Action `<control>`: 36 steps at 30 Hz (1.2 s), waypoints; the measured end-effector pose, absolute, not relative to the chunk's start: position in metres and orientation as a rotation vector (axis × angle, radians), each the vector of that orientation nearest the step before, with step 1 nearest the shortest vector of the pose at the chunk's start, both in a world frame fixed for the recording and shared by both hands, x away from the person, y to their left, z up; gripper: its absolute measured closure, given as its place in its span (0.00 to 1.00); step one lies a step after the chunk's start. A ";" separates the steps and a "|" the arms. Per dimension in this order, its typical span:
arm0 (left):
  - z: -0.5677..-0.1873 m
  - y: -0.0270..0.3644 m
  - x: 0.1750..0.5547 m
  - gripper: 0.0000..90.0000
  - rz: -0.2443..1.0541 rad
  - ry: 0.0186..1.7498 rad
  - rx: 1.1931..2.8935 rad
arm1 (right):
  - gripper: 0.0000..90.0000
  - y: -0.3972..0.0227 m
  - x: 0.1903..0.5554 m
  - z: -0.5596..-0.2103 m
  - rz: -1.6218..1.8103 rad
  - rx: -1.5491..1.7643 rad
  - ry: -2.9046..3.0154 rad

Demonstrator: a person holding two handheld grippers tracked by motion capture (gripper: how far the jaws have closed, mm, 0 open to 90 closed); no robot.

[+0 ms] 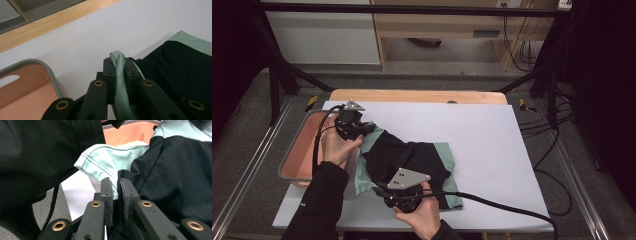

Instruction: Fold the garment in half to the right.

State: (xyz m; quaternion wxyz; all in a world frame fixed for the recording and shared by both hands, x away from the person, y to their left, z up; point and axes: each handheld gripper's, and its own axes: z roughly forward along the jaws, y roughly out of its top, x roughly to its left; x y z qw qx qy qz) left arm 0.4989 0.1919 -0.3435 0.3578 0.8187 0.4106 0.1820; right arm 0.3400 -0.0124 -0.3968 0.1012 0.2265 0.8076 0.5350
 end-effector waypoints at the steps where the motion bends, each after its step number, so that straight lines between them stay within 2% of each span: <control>1: -0.343 0.191 0.499 0.91 0.469 1.064 2.111 | 0.91 -0.014 0.340 -0.397 1.581 0.674 2.383; 36: -0.354 0.122 0.499 0.90 0.522 0.993 2.075 | 0.91 -0.085 0.333 -0.404 1.579 0.810 2.274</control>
